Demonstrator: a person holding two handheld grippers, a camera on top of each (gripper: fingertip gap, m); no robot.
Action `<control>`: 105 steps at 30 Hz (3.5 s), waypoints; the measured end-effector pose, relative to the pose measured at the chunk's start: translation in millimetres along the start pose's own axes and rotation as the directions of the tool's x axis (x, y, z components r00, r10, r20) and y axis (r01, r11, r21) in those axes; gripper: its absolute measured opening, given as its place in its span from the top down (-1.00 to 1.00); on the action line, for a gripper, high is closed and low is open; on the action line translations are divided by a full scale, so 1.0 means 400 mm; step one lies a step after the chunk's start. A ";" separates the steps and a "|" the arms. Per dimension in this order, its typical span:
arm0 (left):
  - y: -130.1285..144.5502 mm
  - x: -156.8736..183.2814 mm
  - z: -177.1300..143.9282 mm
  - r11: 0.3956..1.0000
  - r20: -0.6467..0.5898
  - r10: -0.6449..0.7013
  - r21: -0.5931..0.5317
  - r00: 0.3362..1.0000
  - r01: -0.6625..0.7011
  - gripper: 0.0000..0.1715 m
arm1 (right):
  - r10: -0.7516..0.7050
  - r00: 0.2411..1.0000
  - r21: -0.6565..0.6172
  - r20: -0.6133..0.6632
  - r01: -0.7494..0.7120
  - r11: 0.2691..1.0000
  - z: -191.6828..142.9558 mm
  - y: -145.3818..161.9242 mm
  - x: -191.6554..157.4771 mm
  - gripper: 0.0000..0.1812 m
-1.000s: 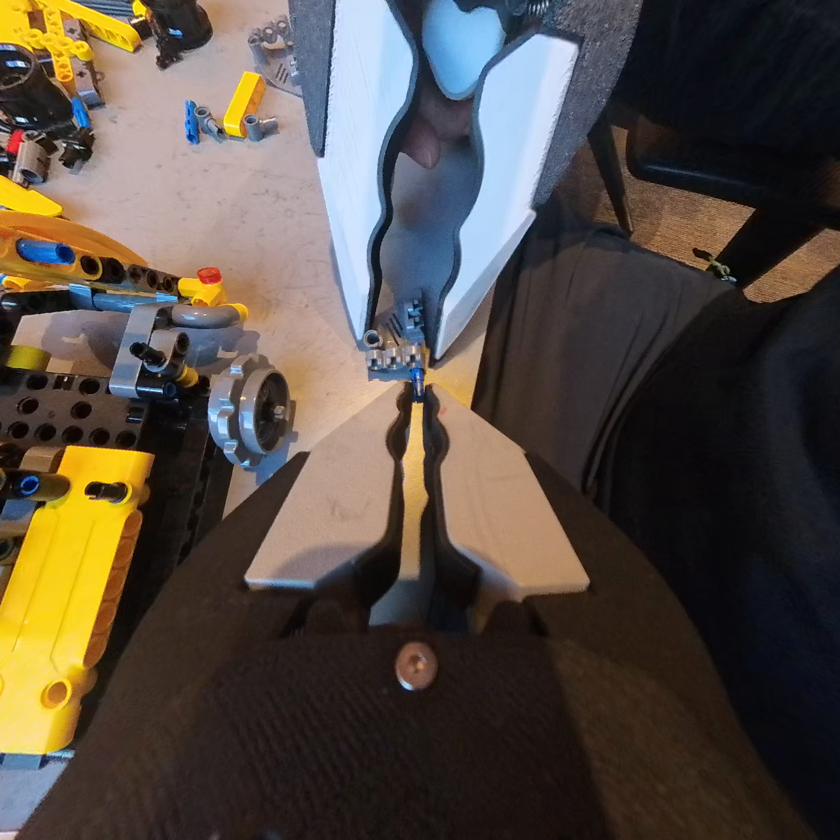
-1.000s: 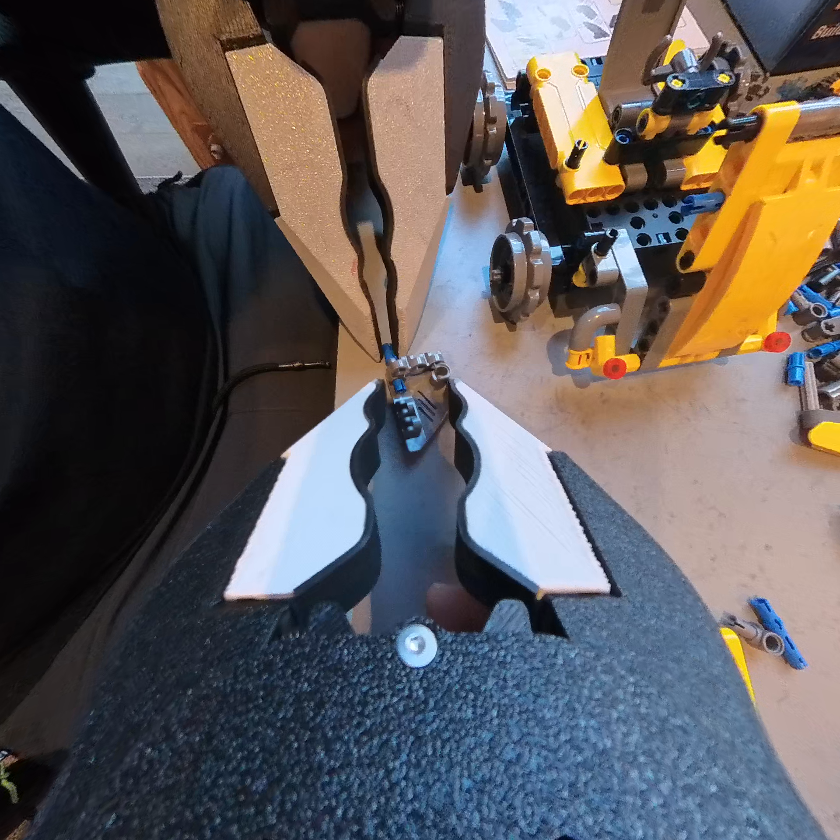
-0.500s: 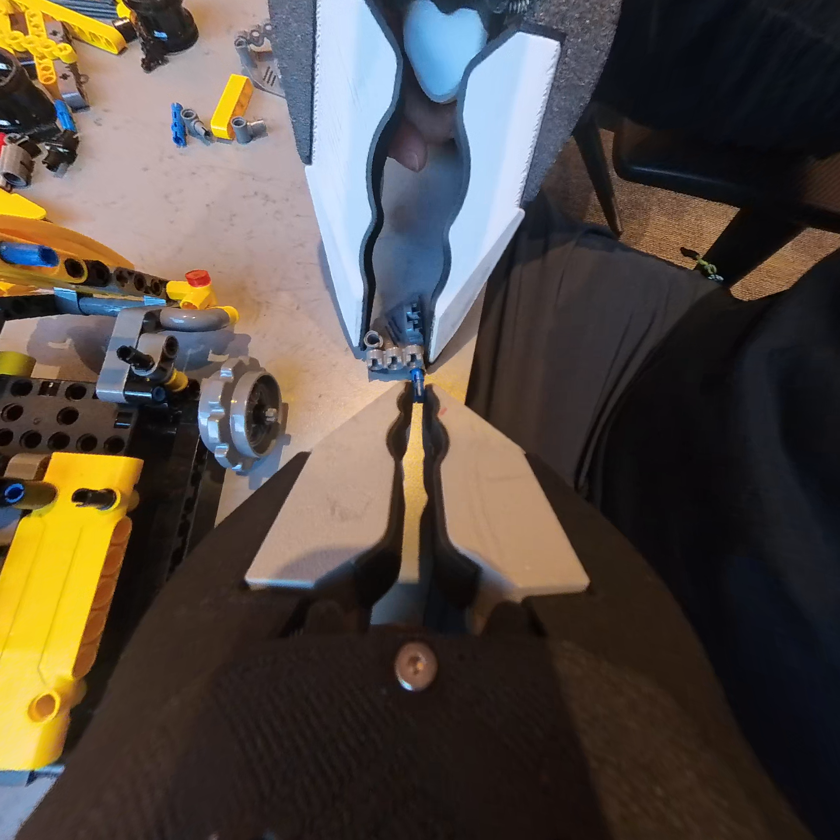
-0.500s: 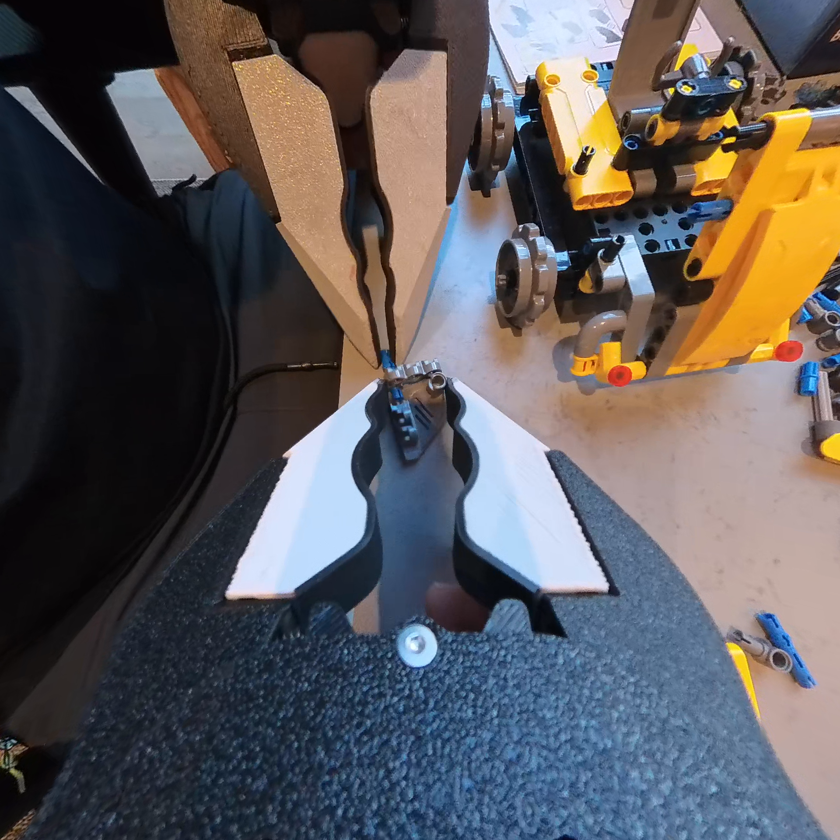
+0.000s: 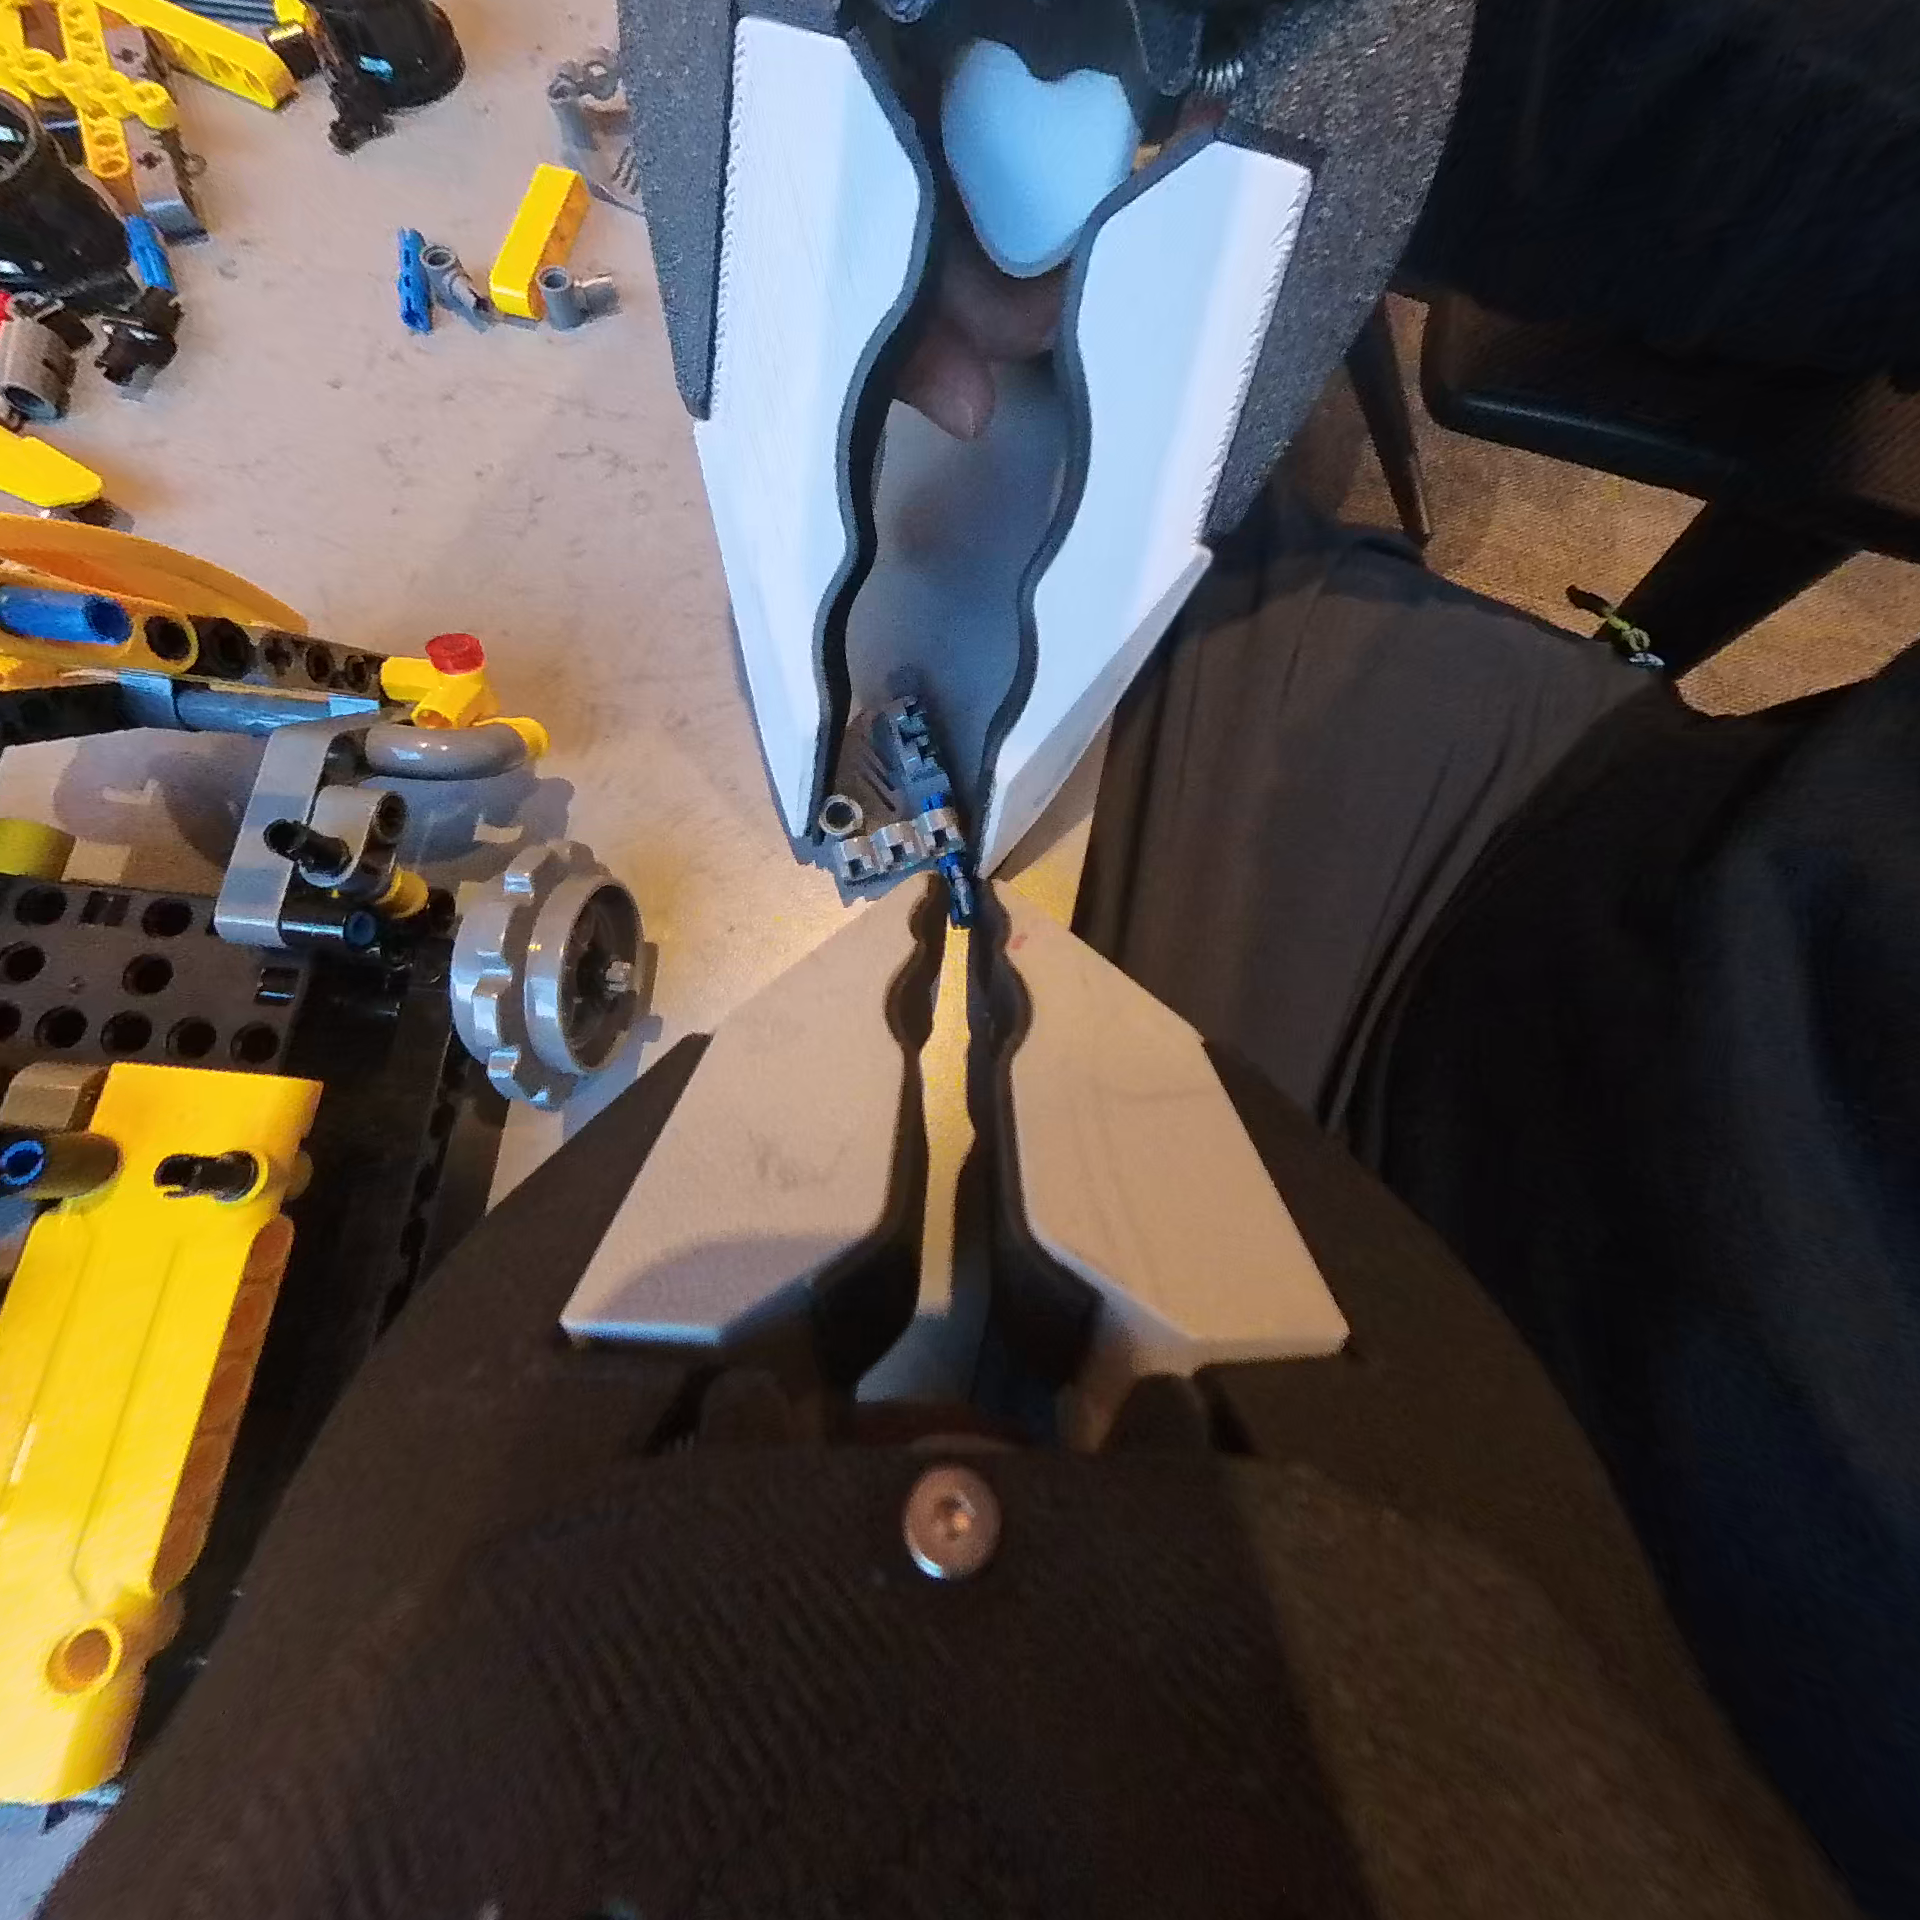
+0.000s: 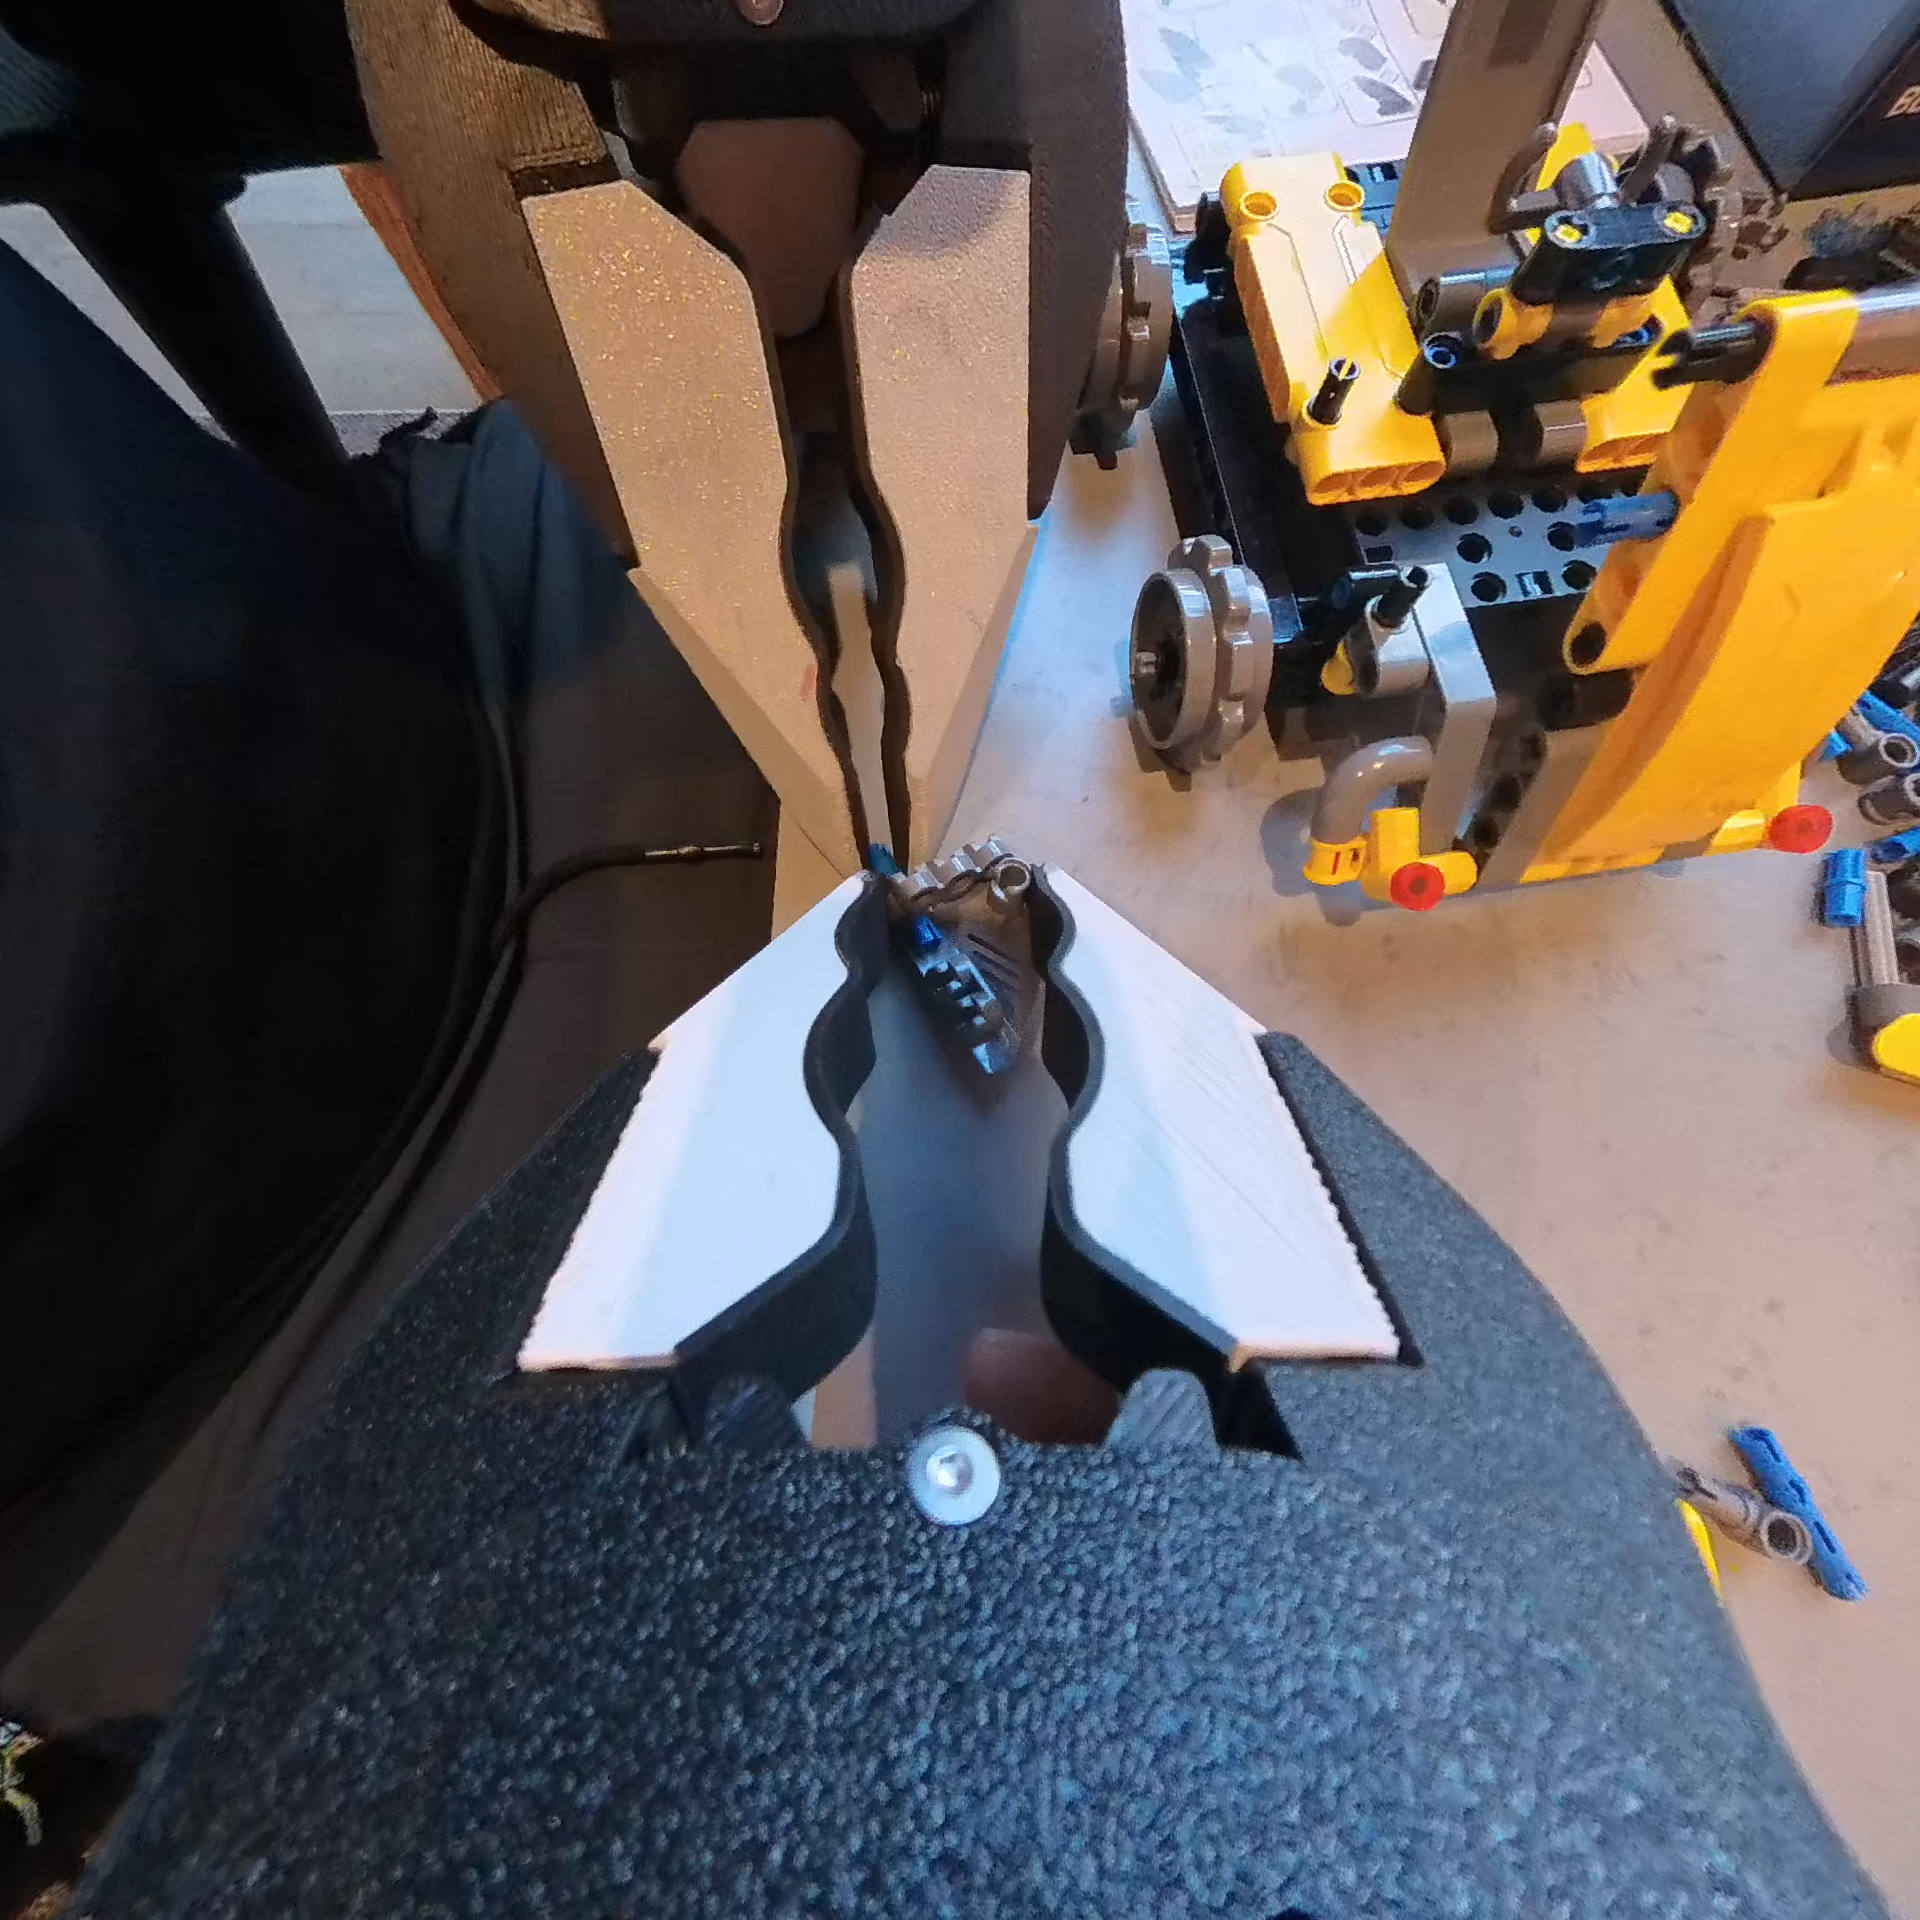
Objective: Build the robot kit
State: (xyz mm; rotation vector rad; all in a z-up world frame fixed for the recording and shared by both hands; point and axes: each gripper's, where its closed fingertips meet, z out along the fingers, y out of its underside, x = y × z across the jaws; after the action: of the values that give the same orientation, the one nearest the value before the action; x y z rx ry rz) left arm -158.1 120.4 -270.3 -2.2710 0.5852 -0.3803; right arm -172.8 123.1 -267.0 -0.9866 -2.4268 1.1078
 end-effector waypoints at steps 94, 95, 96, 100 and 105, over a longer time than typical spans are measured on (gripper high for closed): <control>-0.039 -0.052 0.031 0.740 -0.052 0.595 -0.353 0.802 -0.572 0.77 | 0.312 0.933 0.068 -0.178 -0.305 0.950 -0.037 0.039 0.012 0.52; -0.038 -0.046 0.032 0.742 -0.059 0.597 -0.340 0.800 -0.578 0.79 | 0.305 0.938 0.062 -0.165 -0.299 0.952 -0.038 0.040 0.008 0.52; -0.038 -0.038 0.032 0.744 -0.070 0.597 -0.323 0.799 -0.585 0.78 | 0.302 0.942 0.058 -0.148 -0.296 0.953 -0.037 0.039 0.002 0.52; -0.038 -0.005 0.033 0.788 -0.124 0.555 -0.239 0.823 -0.567 0.83 | 0.285 0.951 0.053 -0.122 -0.280 0.959 -0.037 0.038 -0.009 0.52; -0.033 0.009 0.033 0.790 -0.159 0.546 -0.229 0.822 -0.569 0.92 | 0.248 0.962 0.040 -0.110 -0.246 0.969 -0.035 0.039 -0.022 0.52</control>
State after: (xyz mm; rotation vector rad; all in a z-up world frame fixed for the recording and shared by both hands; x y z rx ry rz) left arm -145.3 134.3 -269.3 -2.1971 1.3845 -0.0993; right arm -152.0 131.9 -269.2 -1.3354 -2.2378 1.1225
